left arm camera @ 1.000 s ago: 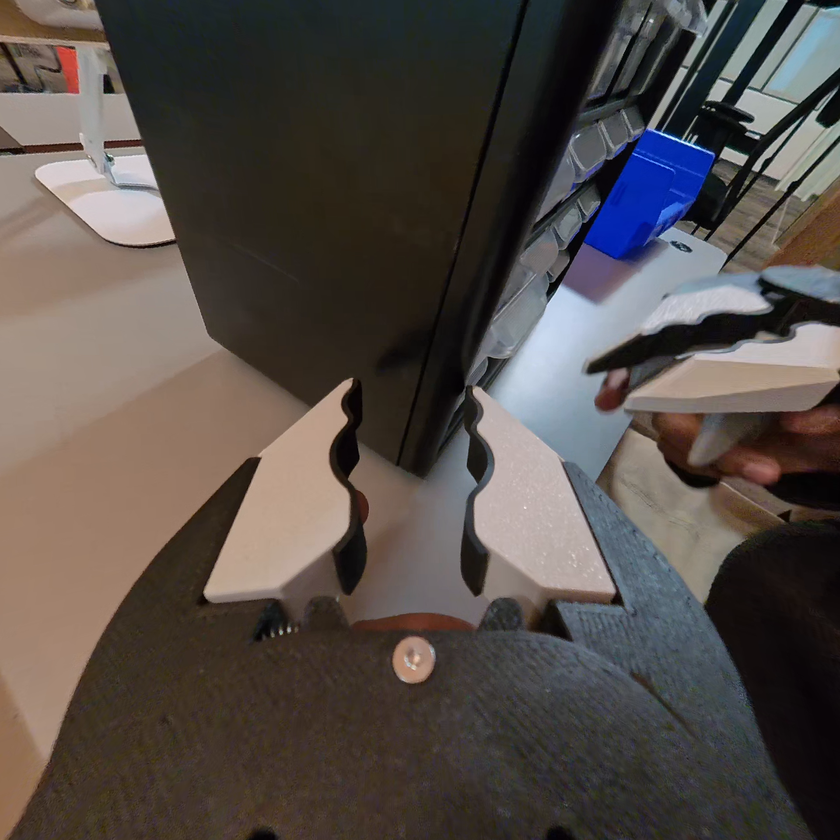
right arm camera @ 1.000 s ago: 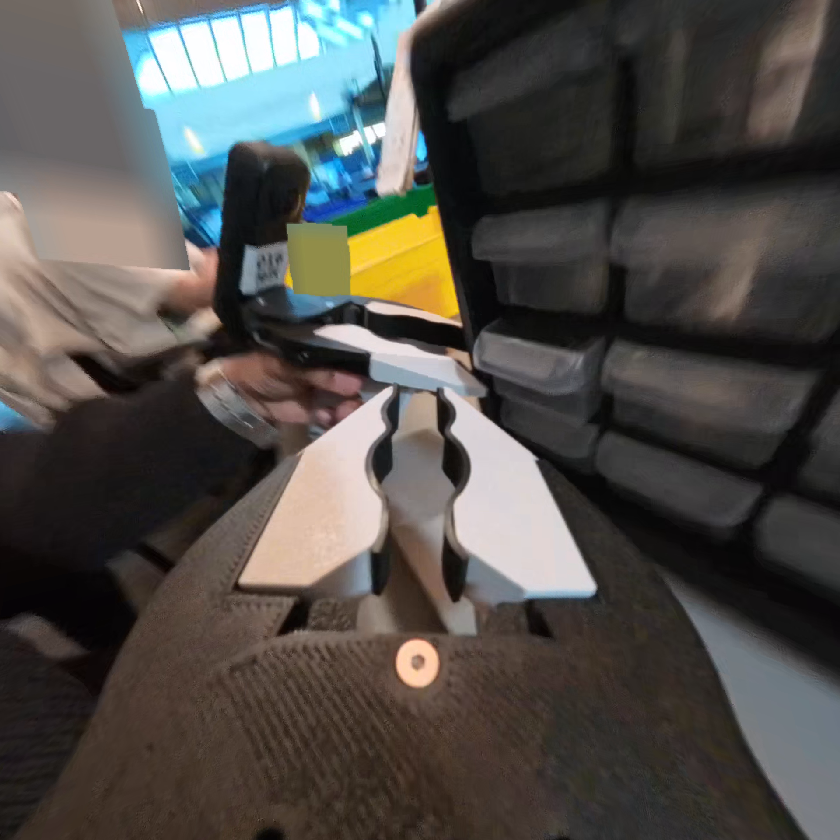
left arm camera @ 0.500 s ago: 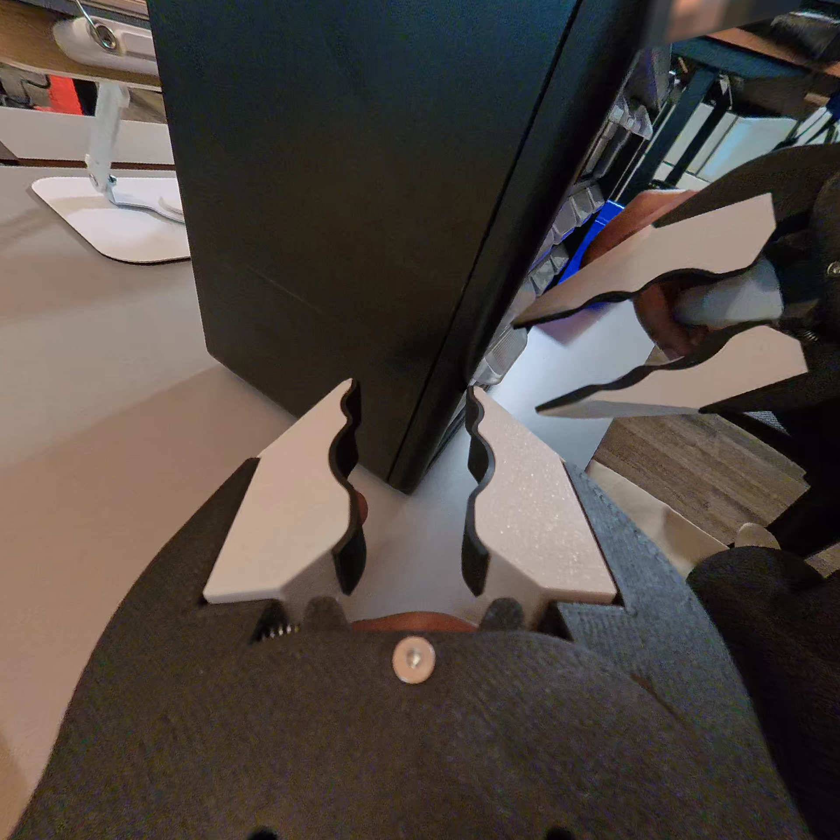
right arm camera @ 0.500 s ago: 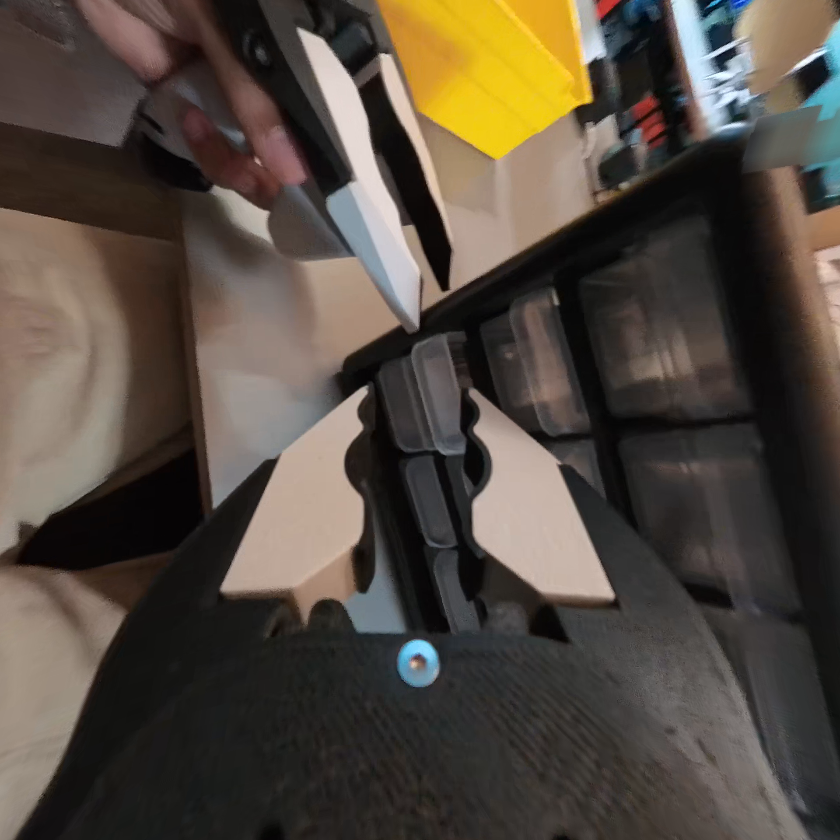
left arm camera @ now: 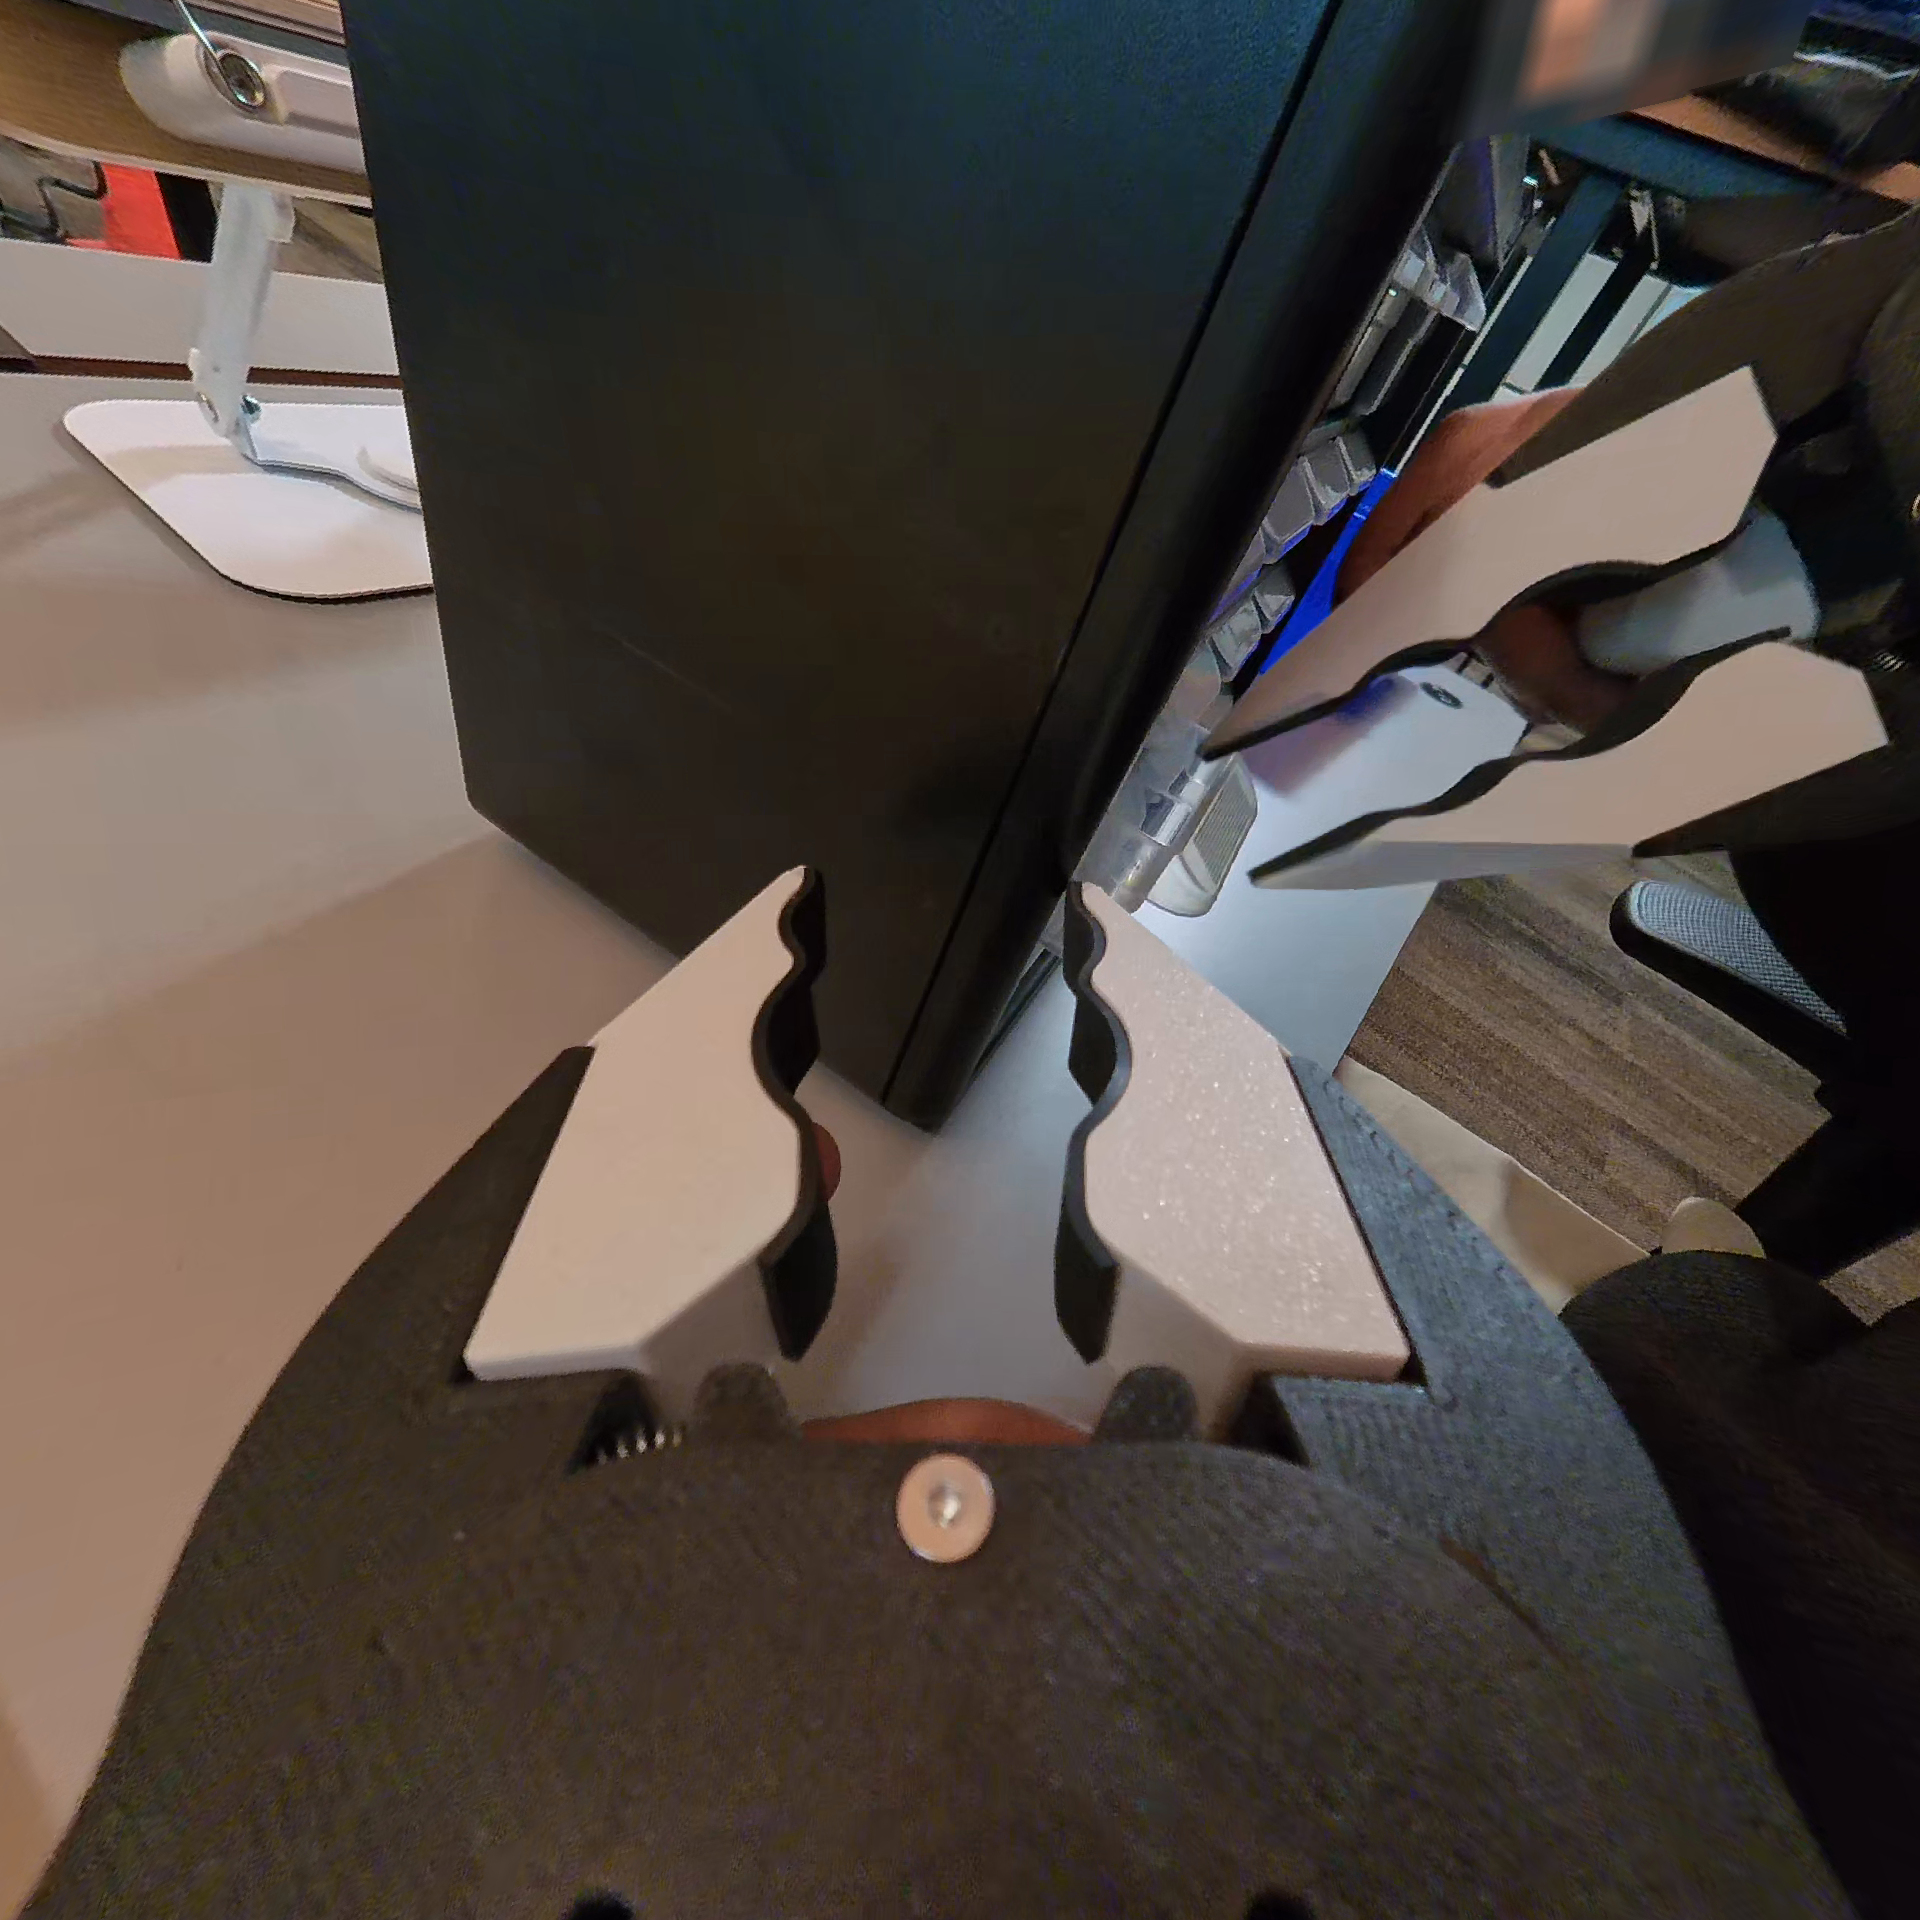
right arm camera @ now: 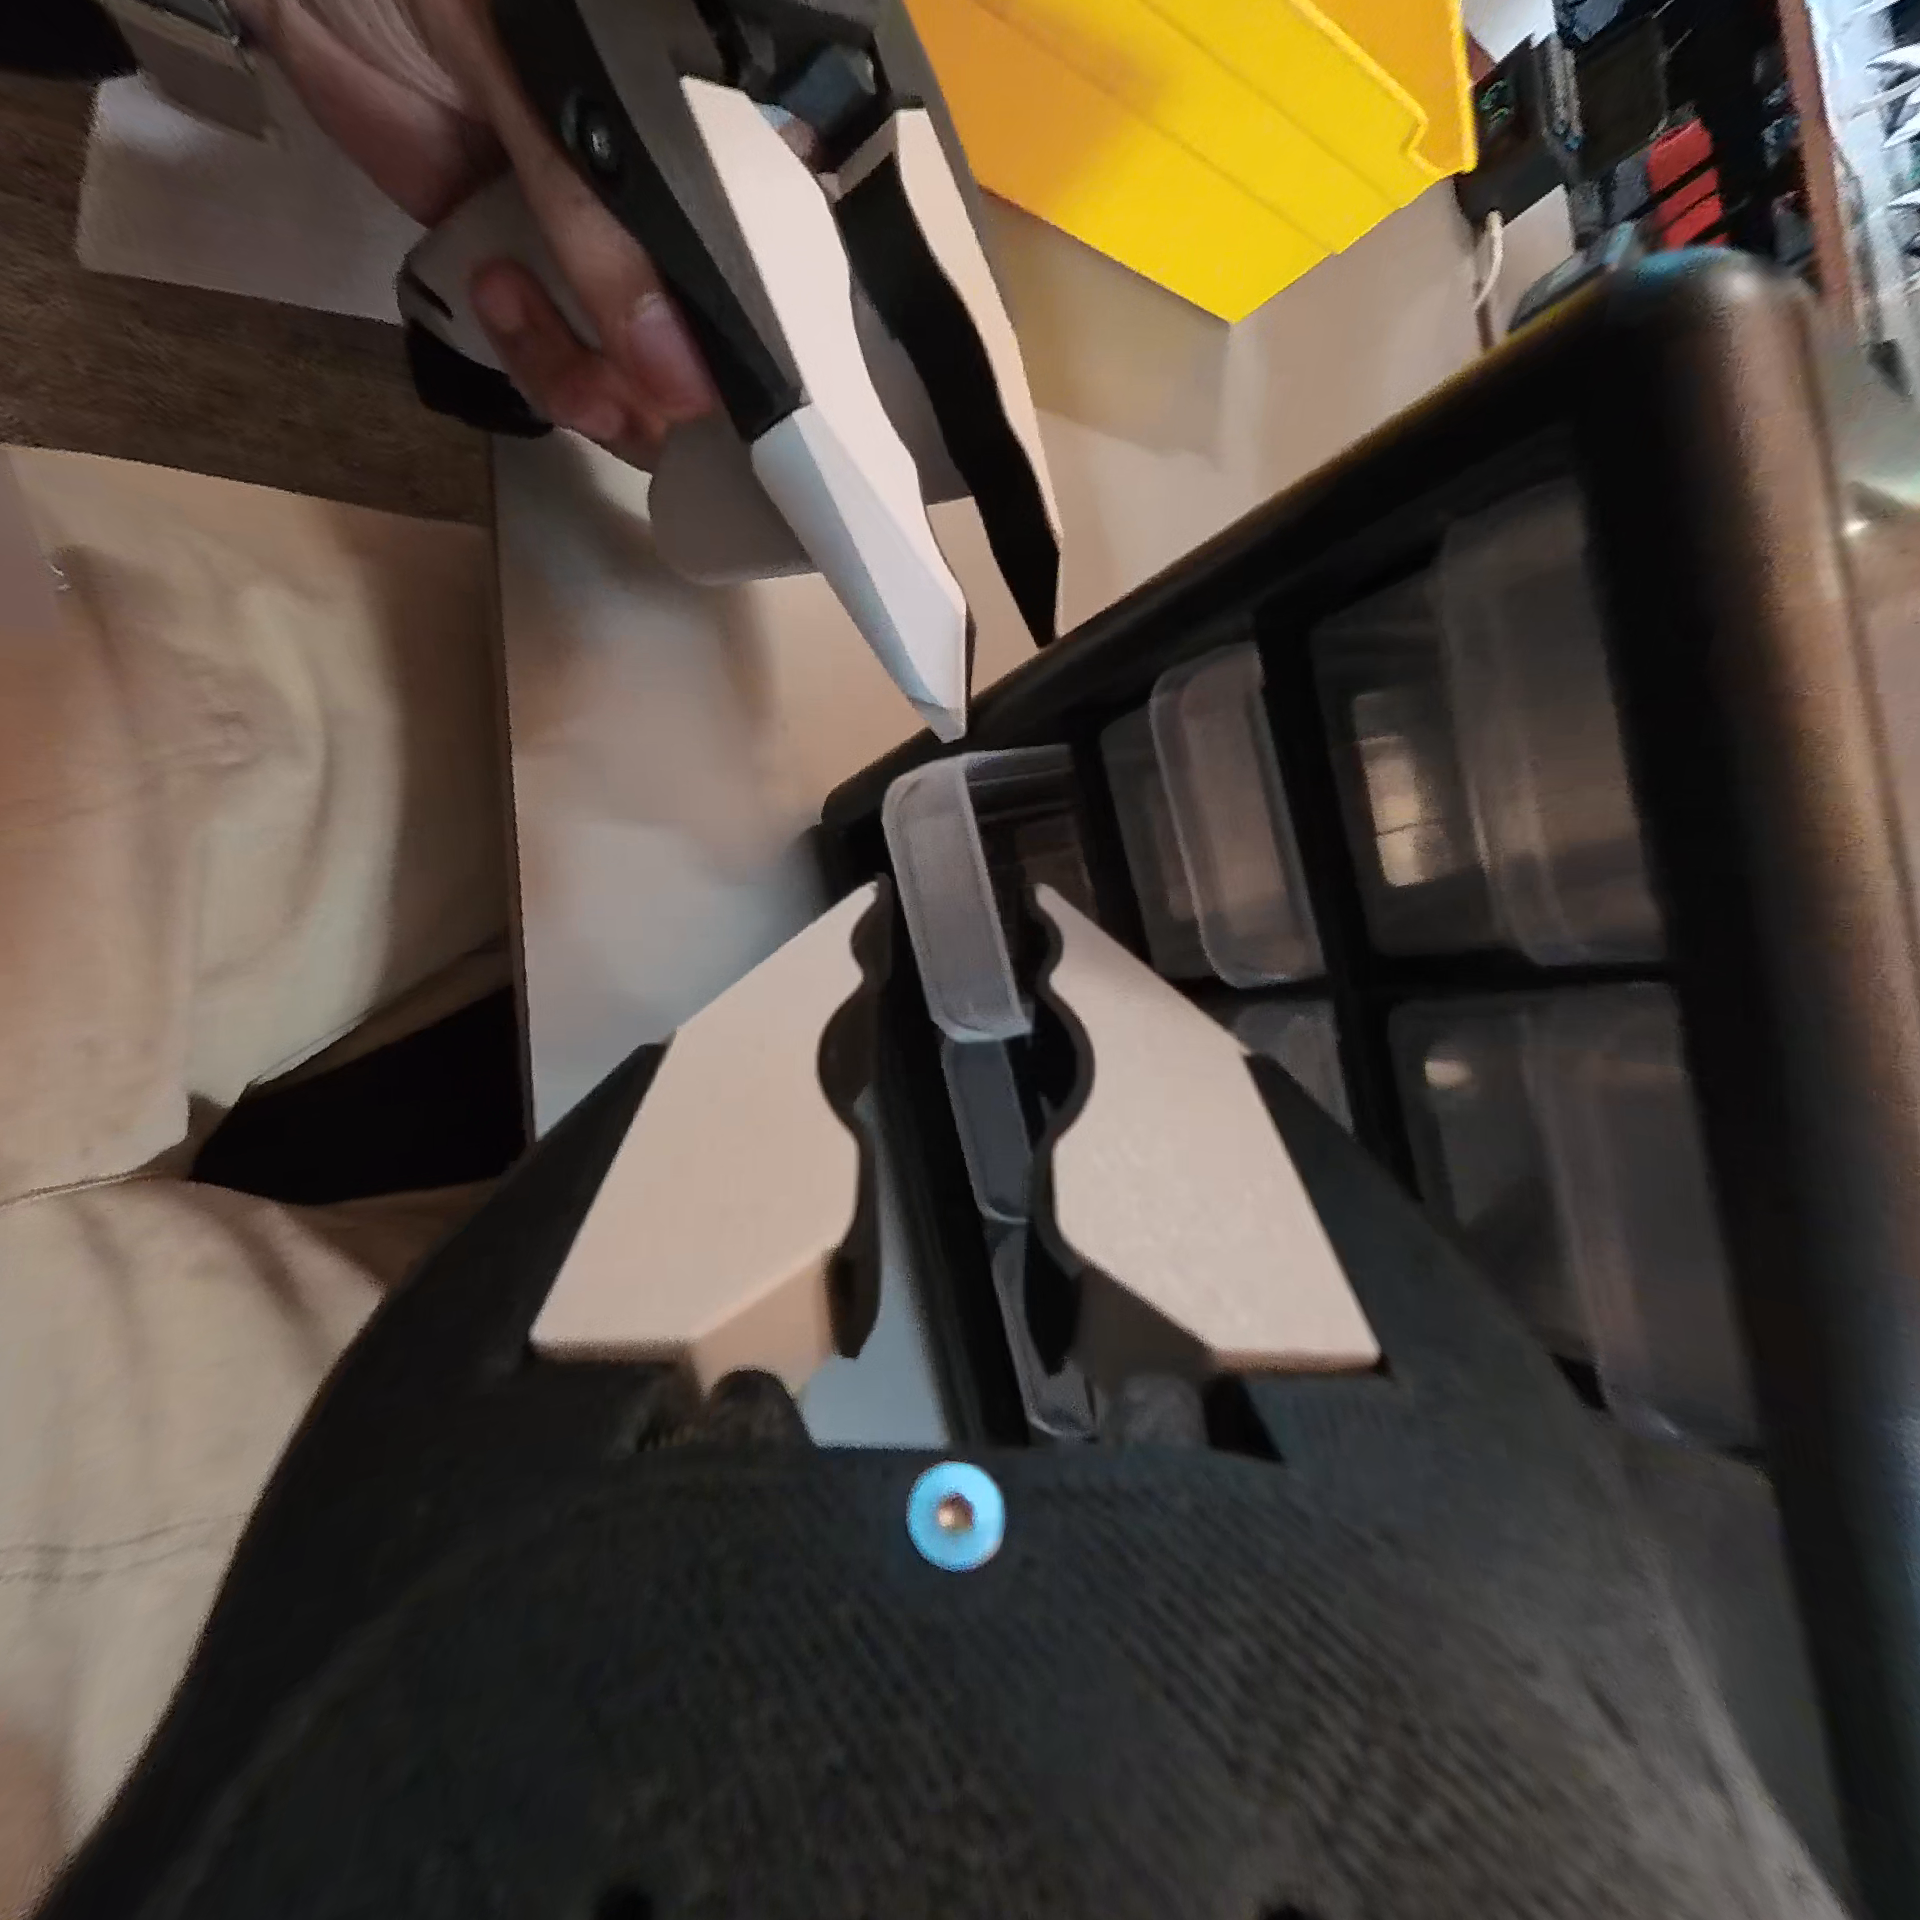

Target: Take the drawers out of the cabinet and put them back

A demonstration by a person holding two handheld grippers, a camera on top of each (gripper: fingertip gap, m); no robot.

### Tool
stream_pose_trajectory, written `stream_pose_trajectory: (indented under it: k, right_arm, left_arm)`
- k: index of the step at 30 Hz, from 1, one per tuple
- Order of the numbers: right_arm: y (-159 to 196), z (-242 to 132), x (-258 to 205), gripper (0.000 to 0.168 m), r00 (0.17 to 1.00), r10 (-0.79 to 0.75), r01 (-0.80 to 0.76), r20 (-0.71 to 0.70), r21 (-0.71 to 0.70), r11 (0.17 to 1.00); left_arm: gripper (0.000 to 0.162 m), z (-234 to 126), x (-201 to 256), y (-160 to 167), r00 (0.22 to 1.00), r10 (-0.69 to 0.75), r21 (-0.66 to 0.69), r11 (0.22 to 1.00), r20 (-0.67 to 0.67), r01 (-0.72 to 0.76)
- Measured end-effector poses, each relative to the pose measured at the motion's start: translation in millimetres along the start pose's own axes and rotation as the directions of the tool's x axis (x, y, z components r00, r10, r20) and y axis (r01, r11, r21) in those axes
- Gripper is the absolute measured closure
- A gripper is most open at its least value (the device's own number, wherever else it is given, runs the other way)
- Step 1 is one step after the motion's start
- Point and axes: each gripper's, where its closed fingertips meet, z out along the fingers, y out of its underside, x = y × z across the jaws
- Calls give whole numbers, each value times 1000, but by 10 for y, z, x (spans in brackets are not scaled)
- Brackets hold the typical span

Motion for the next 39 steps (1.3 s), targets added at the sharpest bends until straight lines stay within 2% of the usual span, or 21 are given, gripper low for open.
stream_pose_trajectory:
  k: [6, 23, 31, 39]
  right_arm:
    - [-16, -27, 38, 143, 1000, -16, 16, -18, 8, 1000]
    - [102, 123, -47, 141, 988, -154, 151, -8, -161, 975]
    - [85, 133, -7, 151, 984, -174, 167, -34, -146, 975]
    - [77, 84, -42, 150, 982, -186, 182, -21, -140, 973]
  left_arm:
    - [118, 14, 4, 9, 1000, 2, -3, 1000, 2, -2]
    - [118, 20, 5, 14, 1000, 9, -5, 1000, 8, -9]
    - [119, 23, 3, 18, 1000, 9, -7, 1000, 6, -9]
    - [118, 12, -6, 16, 1000, 8, -8, 1000, 5, -8]
